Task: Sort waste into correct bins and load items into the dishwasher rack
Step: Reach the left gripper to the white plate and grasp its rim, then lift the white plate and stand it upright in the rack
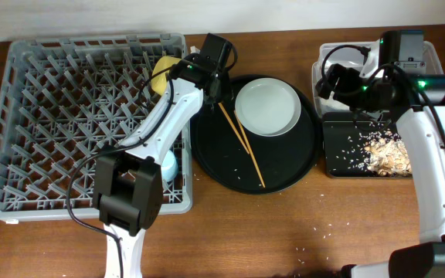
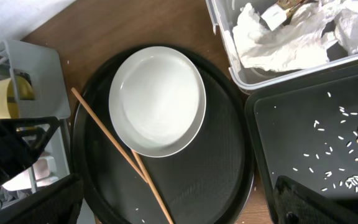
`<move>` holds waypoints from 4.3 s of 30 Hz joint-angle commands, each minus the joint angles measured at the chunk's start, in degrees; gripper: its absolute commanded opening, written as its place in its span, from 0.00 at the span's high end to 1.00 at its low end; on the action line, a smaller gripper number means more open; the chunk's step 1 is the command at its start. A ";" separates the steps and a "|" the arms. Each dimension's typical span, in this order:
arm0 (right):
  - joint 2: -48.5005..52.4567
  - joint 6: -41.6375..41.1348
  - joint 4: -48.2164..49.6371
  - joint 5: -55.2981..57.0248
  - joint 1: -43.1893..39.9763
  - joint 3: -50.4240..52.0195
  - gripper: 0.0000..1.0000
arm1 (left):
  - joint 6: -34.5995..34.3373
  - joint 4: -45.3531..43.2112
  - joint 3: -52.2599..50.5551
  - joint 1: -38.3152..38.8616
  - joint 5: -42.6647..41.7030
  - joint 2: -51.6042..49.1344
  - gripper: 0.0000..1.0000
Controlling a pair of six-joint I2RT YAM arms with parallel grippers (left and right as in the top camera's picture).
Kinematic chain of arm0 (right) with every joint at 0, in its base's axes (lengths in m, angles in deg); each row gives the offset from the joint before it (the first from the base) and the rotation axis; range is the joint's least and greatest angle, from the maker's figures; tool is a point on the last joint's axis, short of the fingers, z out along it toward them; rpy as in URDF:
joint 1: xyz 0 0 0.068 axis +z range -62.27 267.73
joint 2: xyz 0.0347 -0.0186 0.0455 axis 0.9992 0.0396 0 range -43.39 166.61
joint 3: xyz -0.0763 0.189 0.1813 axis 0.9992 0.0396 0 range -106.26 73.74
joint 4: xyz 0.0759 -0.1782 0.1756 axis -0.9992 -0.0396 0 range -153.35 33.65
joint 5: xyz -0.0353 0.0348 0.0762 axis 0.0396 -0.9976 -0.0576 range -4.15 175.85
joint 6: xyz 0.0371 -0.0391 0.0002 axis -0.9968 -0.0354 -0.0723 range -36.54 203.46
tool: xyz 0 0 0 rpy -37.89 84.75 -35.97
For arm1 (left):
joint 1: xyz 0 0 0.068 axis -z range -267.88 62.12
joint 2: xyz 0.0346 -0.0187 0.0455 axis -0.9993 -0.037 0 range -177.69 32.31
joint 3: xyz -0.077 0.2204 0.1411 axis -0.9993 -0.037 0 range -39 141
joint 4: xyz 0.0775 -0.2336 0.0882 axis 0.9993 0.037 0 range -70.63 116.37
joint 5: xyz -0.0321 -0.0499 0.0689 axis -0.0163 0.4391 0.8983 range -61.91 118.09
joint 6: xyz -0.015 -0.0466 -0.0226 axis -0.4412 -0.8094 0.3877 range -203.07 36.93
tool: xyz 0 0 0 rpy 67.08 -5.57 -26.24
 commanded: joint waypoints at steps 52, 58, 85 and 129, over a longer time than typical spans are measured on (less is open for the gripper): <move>0.68 -0.28 0.81 -0.09 0.52 -0.33 0.02 | 9.73 -11.96 5.42 3.93 -2.95 -8.41 1.00; 0.68 -0.28 0.81 -0.09 0.52 -0.33 0.01 | 17.75 -4.39 6.49 3.08 12.13 4.76 1.00; 0.68 -0.28 2.16 -0.09 0.52 -0.33 0.02 | 44.11 -4.79 6.27 -16.06 50.95 9.40 1.00; 0.68 -0.26 1.33 -0.09 0.52 -0.33 0.01 | 7.89 3.30 1.97 7.10 6.47 2.54 0.10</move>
